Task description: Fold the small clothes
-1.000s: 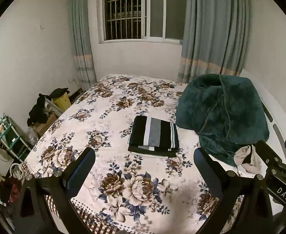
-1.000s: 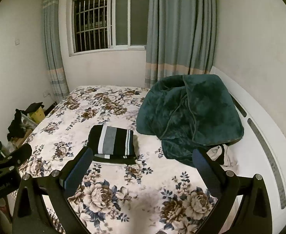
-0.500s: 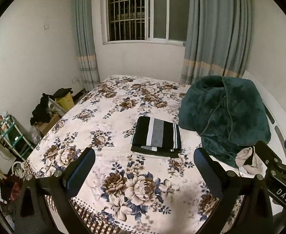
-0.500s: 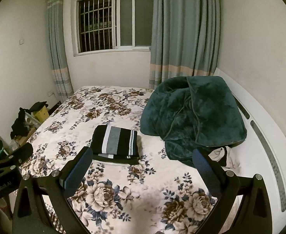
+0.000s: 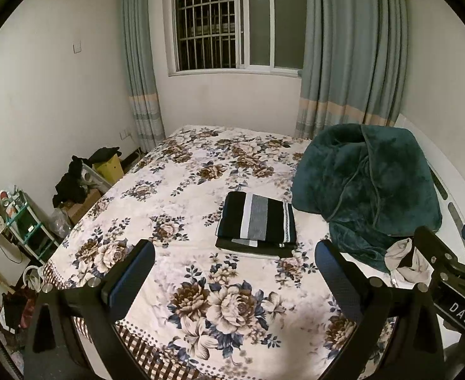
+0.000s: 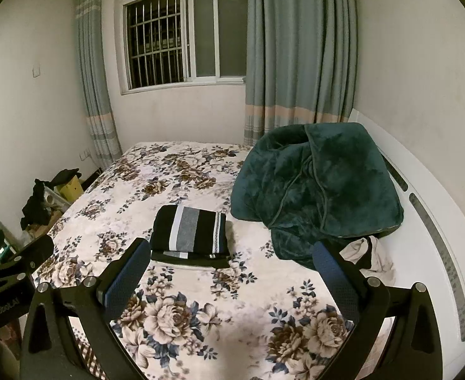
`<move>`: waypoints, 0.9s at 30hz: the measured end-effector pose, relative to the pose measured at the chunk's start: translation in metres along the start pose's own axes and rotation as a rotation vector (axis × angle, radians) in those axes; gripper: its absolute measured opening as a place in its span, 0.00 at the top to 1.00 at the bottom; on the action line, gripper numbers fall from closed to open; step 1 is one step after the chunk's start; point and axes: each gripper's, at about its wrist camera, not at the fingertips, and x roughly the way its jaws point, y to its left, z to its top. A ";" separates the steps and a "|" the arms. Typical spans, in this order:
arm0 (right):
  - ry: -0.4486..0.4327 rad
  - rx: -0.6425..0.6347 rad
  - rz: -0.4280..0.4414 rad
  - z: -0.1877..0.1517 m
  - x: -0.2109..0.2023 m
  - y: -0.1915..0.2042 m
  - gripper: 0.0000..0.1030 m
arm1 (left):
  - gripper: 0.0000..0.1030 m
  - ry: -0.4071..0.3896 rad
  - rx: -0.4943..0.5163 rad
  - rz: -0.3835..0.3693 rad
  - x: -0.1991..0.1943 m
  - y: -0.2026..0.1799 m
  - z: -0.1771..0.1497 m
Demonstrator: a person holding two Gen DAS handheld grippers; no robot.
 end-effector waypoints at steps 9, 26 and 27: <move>-0.001 0.005 0.000 -0.002 -0.002 0.000 0.00 | 0.00 -0.002 -0.004 0.011 -0.003 -0.003 0.001; -0.006 -0.002 0.009 -0.001 -0.003 0.009 0.00 | 0.00 0.000 -0.012 0.016 -0.007 -0.002 -0.001; -0.006 -0.001 0.010 -0.001 -0.003 0.009 0.00 | 0.00 -0.001 -0.013 0.016 -0.007 -0.002 -0.001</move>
